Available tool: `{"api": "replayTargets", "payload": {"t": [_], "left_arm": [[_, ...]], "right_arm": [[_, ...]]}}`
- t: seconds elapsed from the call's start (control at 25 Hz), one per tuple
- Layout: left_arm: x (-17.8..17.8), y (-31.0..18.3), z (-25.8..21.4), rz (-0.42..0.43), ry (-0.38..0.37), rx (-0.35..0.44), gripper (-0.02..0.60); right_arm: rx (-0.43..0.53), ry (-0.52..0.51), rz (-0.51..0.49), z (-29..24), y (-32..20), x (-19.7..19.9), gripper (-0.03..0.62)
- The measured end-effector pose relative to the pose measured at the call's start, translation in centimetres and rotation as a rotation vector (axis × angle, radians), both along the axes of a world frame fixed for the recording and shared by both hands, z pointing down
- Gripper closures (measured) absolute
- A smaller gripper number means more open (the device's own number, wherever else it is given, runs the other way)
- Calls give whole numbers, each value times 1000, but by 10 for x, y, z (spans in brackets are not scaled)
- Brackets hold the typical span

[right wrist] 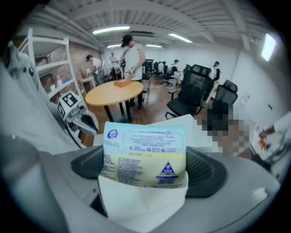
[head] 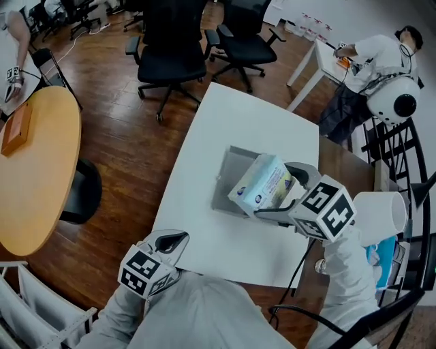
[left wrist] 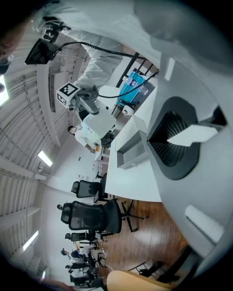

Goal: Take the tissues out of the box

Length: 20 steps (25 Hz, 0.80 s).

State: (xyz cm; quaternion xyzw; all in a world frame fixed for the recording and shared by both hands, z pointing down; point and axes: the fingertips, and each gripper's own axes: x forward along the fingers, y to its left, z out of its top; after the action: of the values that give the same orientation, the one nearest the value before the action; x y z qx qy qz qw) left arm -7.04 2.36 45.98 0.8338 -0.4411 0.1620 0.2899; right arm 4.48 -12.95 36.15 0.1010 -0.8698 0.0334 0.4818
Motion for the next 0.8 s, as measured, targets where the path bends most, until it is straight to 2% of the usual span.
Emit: {"api": "replayTargets", "payload": {"t": [0.12,0.28,0.4,0.56,0.68,0.8], "left_arm": [[2,4,-1,22,-5,5,566],[12,7,10,80,-4,-5,566],[19,4,12,128,-11,-2,566],[30,3,11,210,-41,-1,566],[37,3,11,254,-63,11,566],[38,6,12,278,-75,6,566]], "right_arm": [[-104,-101,236,1,22,41,33],[-213,-126,504,52,59,93,33],[-276,-155,671,96,81,103,33],[-352,-113,812,158,108,100,33],[-350,-49,892,194,111,101,33],[-330,-7,931,209,108,99,31]]}}
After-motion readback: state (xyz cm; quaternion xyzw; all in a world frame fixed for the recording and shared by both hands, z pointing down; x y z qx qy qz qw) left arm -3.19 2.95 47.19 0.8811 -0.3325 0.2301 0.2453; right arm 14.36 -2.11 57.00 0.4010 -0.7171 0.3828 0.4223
